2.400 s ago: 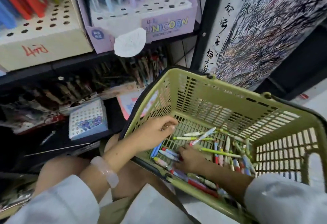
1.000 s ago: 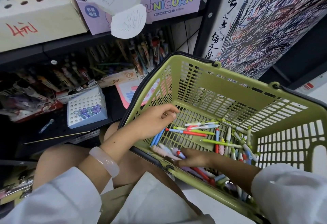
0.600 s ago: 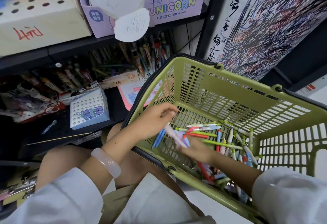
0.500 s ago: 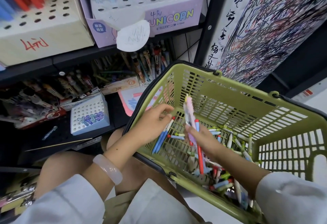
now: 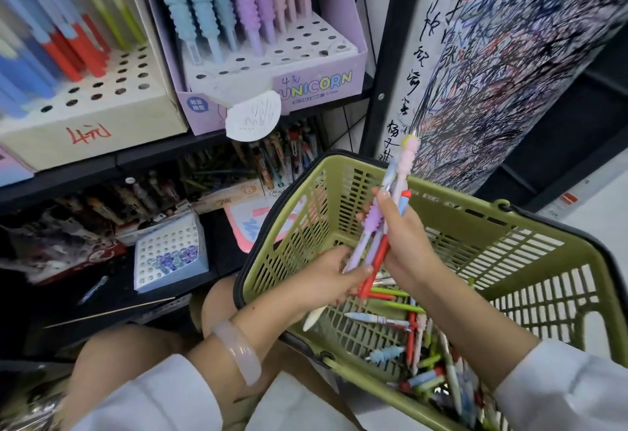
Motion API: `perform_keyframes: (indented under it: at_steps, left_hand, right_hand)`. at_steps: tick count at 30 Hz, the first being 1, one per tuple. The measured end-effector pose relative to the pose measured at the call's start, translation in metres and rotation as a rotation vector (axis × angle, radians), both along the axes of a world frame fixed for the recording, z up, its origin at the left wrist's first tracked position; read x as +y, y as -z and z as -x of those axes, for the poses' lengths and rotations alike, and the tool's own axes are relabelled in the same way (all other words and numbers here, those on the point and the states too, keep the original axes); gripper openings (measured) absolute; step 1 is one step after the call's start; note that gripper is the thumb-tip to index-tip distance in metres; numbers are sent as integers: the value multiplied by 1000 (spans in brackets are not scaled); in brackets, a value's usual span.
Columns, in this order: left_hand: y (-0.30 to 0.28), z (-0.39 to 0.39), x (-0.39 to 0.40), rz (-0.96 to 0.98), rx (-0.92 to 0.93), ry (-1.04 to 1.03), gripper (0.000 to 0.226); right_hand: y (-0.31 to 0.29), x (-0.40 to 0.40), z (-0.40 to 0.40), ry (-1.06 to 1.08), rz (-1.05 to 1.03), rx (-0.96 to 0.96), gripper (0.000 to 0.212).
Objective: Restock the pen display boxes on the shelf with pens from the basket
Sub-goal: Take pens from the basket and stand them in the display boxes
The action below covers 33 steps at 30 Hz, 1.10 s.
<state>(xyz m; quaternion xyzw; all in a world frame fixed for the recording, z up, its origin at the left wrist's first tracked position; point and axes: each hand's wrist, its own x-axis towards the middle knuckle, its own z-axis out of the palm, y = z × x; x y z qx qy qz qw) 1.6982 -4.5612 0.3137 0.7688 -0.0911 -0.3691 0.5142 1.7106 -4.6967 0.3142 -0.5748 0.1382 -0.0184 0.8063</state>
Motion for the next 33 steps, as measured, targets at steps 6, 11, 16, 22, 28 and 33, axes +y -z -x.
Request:
perform_keyframes:
  at_steps: [6,11,16,22,28,33]
  left_hand:
    - [-3,-10,20,-80,-67,-35,33]
    - [-10,-17,17,238,-15,-522,17]
    - [-13,-15,0,412,30,-598,30]
    - [-8,-3,-3,444,89,-506,27]
    - [-9,4,-6,499,296,-549,41]
    - [-1,4,-2,254,108,-533,14]
  right_hand:
    - [-14,-3,0,67,56,-4,13]
    - [-18,4,6,-169,195,23,19]
    - [-2,35,25,-344,183,-17,22]
    - [-4,49,22,-119,145,-16,19]
    - [2,53,16,100,234,48,15]
    - [5,50,15,5,313,94,17]
